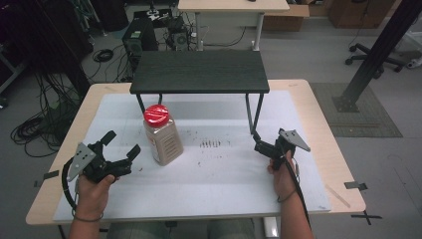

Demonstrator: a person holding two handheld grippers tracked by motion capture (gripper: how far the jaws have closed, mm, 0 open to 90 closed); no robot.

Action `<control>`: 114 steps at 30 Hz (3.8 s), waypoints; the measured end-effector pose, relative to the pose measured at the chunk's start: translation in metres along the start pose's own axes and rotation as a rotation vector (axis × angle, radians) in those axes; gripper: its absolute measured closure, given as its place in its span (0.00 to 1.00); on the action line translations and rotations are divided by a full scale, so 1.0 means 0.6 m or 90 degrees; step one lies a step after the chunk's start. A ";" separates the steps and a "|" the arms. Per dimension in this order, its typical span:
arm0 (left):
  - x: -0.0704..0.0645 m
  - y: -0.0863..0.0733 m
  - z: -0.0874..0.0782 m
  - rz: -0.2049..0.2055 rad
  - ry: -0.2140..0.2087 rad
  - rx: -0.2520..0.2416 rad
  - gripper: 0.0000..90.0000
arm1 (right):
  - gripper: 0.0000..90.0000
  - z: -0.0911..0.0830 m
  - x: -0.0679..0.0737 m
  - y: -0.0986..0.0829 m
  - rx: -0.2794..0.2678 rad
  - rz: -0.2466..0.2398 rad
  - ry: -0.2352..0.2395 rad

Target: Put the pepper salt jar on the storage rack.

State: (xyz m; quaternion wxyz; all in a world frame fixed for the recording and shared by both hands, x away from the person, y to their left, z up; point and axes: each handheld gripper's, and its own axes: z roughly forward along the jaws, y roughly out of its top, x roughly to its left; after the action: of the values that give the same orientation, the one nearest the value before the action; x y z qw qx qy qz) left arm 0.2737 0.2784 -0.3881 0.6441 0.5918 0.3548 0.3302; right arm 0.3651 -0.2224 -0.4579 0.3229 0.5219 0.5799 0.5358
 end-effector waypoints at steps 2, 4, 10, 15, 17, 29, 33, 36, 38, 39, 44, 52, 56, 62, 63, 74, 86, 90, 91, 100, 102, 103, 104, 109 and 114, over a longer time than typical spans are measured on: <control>0.000 0.007 0.005 -0.001 -0.007 0.012 0.00 | 0.00 0.000 0.000 0.000 0.000 0.001 0.000; 0.000 0.013 0.009 0.002 -0.011 0.025 0.00 | 0.00 0.000 0.000 0.000 0.000 0.000 0.001; 0.000 0.025 0.023 0.016 -0.041 0.070 0.00 | 0.00 0.001 -0.001 0.000 0.000 0.002 0.003; 0.000 0.032 0.037 0.024 -0.054 0.104 0.00 | 0.00 0.001 -0.001 0.000 0.000 0.005 0.004; 0.000 0.034 0.042 0.023 -0.058 0.115 0.00 | 0.00 0.001 -0.001 0.000 0.000 0.005 0.004; -0.007 0.039 0.070 0.036 -0.053 0.169 0.00 | 0.00 0.001 -0.003 0.001 0.000 0.008 0.005; -0.009 0.038 0.077 0.041 -0.058 0.186 0.00 | 0.00 0.001 -0.003 0.001 0.000 0.009 0.007; -0.010 0.036 0.082 0.042 -0.060 0.193 0.00 | 0.00 0.001 -0.003 0.001 0.000 0.010 0.008; -0.010 0.035 0.086 0.042 -0.058 0.199 0.00 | 0.00 0.001 -0.003 0.001 0.000 0.009 0.008; -0.009 0.034 0.088 0.042 -0.058 0.204 0.00 | 0.00 0.001 -0.003 0.001 0.000 0.009 0.009; -0.009 0.028 0.096 0.047 -0.059 0.218 0.00 | 0.00 0.001 -0.003 0.001 -0.001 0.009 0.010; -0.011 0.021 0.107 0.049 -0.074 0.230 0.00 | 0.00 0.002 -0.004 0.001 -0.001 0.011 0.011; -0.012 0.018 0.113 0.052 -0.078 0.234 0.00 | 0.00 0.002 -0.004 0.001 -0.001 0.010 0.012; -0.013 0.013 0.121 0.054 -0.083 0.239 0.00 | 0.00 0.002 -0.004 0.001 -0.001 0.011 0.013; -0.014 0.012 0.122 0.054 -0.084 0.239 0.00 | 0.00 0.002 -0.005 0.001 -0.001 0.012 0.013; -0.022 0.004 0.141 0.057 -0.093 0.244 0.00 | 0.00 0.002 -0.005 0.001 0.000 0.013 0.014; -0.029 -0.004 0.157 0.060 -0.100 0.245 0.00 | 0.00 0.002 -0.005 0.001 0.000 0.013 0.014; -0.030 -0.006 0.160 0.064 -0.098 0.248 0.00 | 0.00 0.002 -0.005 0.001 -0.001 0.012 0.013; -0.030 -0.007 0.161 0.066 -0.097 0.248 0.00 | 0.00 0.002 -0.005 0.001 -0.001 0.012 0.014; -0.029 -0.011 0.165 0.068 -0.088 0.243 0.00 | 0.00 0.002 -0.005 0.001 0.000 0.014 0.013; -0.028 -0.011 0.165 0.068 -0.092 0.238 0.01 | 0.00 0.003 -0.006 0.001 -0.001 0.015 0.013; -0.028 -0.010 0.165 0.066 -0.092 0.235 0.01 | 0.00 0.003 -0.006 0.001 -0.001 0.014 0.012; -0.028 -0.010 0.165 0.068 -0.091 0.234 0.02 | 0.00 0.003 -0.006 0.001 -0.001 0.015 0.013; -0.027 -0.013 0.166 0.070 -0.087 0.234 0.03 | 0.00 0.003 -0.006 0.001 -0.001 0.015 0.012; -0.026 -0.015 0.166 0.061 -0.091 0.231 0.07 | 0.00 0.003 -0.006 0.001 -0.001 0.015 0.013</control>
State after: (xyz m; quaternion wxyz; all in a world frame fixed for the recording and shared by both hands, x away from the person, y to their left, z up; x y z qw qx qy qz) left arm 0.3499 0.2117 -0.3915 0.5338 0.7363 0.3336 0.2483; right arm 0.3677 -0.2254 -0.4582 0.3108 0.5231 0.5766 0.5452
